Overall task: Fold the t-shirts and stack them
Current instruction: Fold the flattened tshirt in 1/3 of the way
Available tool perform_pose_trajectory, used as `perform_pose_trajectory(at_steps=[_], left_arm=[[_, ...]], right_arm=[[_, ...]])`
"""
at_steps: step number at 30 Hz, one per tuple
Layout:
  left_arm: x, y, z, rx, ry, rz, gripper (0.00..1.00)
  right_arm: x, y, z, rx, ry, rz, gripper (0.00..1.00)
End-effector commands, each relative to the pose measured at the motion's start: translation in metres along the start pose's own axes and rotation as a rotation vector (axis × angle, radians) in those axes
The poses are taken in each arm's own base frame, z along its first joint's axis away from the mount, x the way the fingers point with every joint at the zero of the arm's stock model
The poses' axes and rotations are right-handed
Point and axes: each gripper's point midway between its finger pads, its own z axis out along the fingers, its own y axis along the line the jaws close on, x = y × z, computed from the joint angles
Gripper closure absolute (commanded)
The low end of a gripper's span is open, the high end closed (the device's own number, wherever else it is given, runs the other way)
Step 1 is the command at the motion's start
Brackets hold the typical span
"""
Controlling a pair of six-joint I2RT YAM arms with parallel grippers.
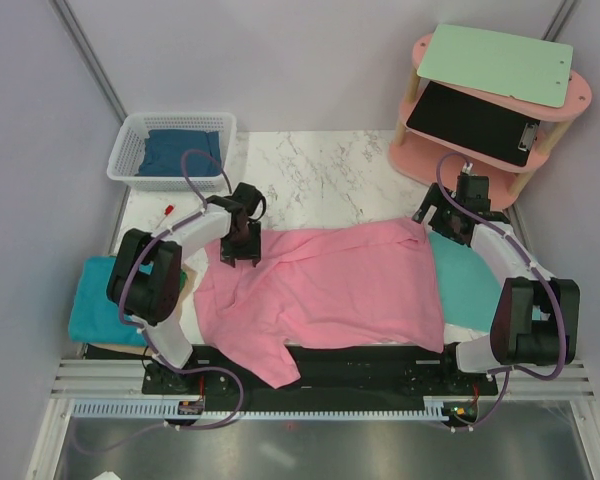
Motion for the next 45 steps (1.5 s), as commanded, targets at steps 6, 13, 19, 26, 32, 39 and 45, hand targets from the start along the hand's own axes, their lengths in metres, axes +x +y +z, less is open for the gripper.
perform_pose_trajectory(at_steps=[6,13,19,26,32,39,45], left_arm=[[-0.028,-0.018,0.02,0.032,-0.046,0.016,0.59],[-0.027,-0.017,-0.002,0.05,-0.101,0.014,0.98],[-0.007,-0.03,-0.044,0.137,-0.122,0.024,0.98],[0.04,-0.066,-0.066,0.264,-0.046,0.102,0.98],[0.07,-0.072,-0.069,0.29,0.028,0.163,0.41],[0.018,-0.046,-0.079,0.147,-0.145,0.089,0.0],[-0.014,-0.027,-0.04,0.059,-0.12,0.022,0.98]], right_arm=[[-0.013,0.01,-0.005,-0.042,-0.035,-0.006,0.02],[-0.015,0.013,-0.009,-0.052,-0.044,-0.007,0.03],[-0.013,0.013,-0.006,-0.058,-0.029,-0.001,0.03],[-0.008,0.012,-0.001,-0.056,-0.01,-0.001,0.03],[0.0,0.015,0.007,-0.069,0.032,-0.02,0.04],[0.015,0.025,0.019,-0.082,0.082,-0.076,0.52],[0.02,0.044,0.024,-0.116,0.087,-0.114,1.0]])
